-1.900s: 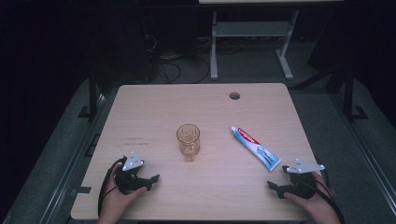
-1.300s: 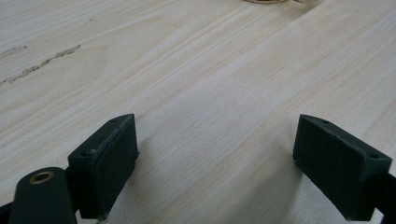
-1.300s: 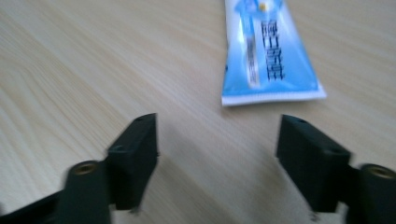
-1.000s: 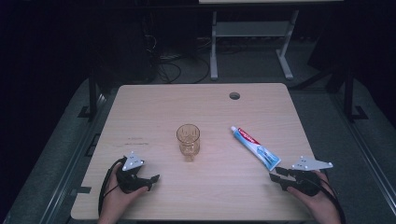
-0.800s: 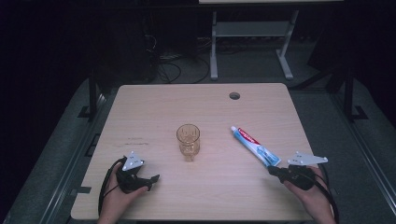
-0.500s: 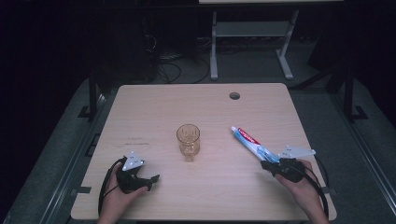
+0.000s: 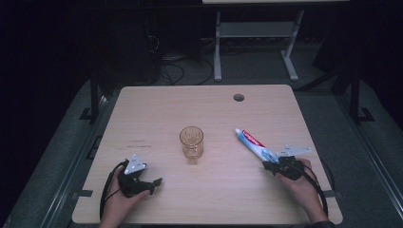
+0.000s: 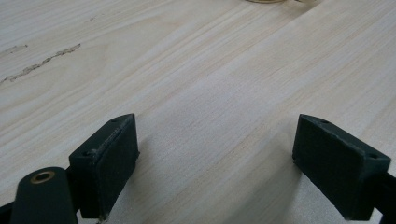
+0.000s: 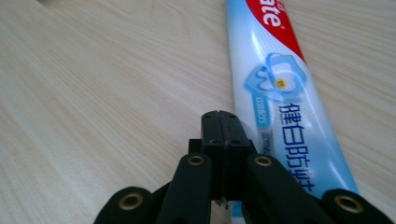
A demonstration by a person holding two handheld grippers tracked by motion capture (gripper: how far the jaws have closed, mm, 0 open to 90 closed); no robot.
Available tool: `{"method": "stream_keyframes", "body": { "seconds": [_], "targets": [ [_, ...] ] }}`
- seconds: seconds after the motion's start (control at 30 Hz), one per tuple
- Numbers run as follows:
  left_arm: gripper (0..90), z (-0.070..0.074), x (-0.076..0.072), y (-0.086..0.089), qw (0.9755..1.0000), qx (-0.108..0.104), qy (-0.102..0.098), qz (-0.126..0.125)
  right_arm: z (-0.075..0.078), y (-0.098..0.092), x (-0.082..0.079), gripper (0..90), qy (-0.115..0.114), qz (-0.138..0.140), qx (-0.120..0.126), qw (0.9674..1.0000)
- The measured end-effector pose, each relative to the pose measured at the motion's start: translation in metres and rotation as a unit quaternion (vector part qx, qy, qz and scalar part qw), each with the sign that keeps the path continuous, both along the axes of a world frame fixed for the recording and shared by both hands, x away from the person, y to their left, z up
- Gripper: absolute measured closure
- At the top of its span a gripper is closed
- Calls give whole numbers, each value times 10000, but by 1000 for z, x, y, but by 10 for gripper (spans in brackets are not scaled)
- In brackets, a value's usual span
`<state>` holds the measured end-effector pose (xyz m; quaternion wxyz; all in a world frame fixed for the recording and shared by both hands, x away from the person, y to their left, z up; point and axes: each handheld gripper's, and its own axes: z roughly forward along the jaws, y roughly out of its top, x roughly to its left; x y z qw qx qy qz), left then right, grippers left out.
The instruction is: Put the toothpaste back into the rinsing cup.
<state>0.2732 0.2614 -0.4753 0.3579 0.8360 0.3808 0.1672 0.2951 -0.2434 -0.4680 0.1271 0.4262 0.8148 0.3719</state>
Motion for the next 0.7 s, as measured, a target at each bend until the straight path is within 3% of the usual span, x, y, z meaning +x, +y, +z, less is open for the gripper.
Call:
{"method": "stream_keyframes", "body": {
  "seconds": [0.4,0.7],
  "targets": [
    [134,0,-1,0,10000,-7,-3,9,-3,-11,14,900,-1,-152,-59,9999],
    [134,0,-1,0,10000,-2,-6,8,0,-23,33,900,6,-447,-107,9989]
  ]
}}
